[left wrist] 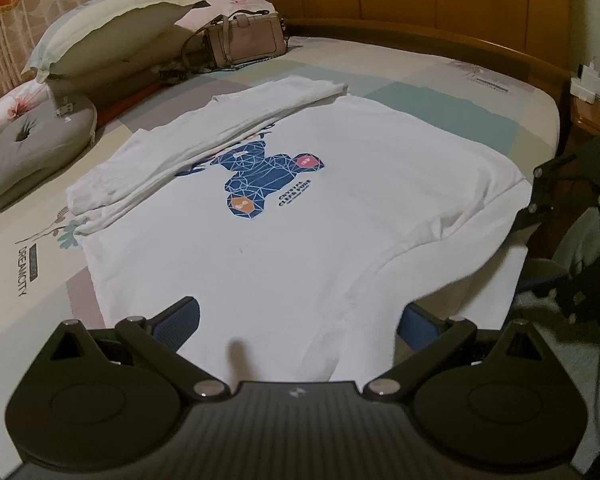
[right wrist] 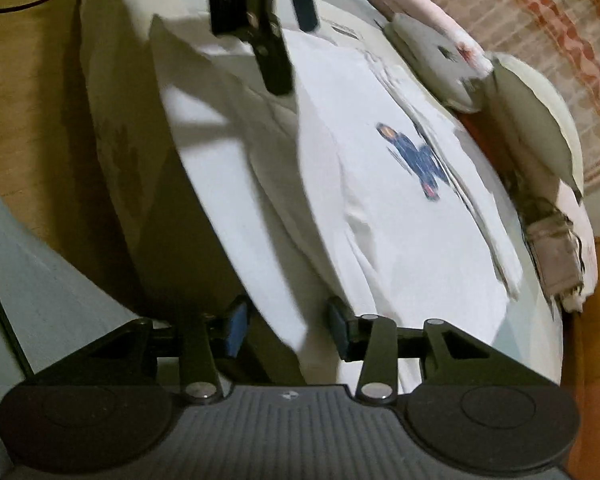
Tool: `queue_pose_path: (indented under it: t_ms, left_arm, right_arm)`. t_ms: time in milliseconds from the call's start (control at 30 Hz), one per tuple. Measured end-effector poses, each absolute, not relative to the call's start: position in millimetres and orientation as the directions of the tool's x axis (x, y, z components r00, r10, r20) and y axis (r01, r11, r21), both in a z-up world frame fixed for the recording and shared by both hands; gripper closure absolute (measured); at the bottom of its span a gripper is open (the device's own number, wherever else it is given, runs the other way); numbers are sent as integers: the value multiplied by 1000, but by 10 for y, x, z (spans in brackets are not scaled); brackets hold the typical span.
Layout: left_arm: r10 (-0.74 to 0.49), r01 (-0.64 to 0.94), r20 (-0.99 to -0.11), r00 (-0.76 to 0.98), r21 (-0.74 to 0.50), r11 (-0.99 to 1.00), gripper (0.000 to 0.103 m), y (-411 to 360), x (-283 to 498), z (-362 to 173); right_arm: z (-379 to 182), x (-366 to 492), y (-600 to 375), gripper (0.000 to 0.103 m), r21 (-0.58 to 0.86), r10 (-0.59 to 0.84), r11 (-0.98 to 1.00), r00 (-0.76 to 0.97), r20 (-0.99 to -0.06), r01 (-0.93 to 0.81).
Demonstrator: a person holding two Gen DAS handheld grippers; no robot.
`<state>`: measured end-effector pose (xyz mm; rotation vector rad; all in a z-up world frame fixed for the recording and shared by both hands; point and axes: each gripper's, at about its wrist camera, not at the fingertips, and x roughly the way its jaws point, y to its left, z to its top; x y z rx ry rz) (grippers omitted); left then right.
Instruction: Fold clothes
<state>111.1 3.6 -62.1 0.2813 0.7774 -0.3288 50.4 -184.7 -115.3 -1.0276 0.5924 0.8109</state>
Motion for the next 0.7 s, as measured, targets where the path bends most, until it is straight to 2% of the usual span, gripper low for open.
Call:
queue_pose_path:
  t_ms: [200,300,367,467,533,667,700]
  left_arm:
    - [-186,391,-722,667,126,912,1,43,1119,-629]
    - [-184,395,-726,663,130,910,1,32,1126,-637]
    - [-180,397,-726,664,139,907,1,20,1122,-637]
    - [-178,400,-726,664,143,905,1,12,1121,-628]
    - [-178,401,-727,663,145,905,1,7,1124,-621]
    - [-176,405,-726,665,152,901,1,-15,1121,-612]
    - [-174,405,-726,665,155,901,1,-21,1121,-612]
  right_arm:
    - [-1101,629,-2067,56,-502,261,326,587,-766,-801]
    - [-1086,721,-2091,60,-500,255,332,586,-769,-800]
    - [-1076,714,-2104,72,-497,255,330,583,-772,-802]
    - [-1062,774,-2107,81,-516,242,335,602,-761,-788]
    - [-1066,777,-2117,85,-539,228,331,620,-751,-775]
    - [-1090,675,-2143,86,-564,195,278,621,-759,-777]
    - [-1096,647,-2149,93,-569,187,263,620,-762,-779]
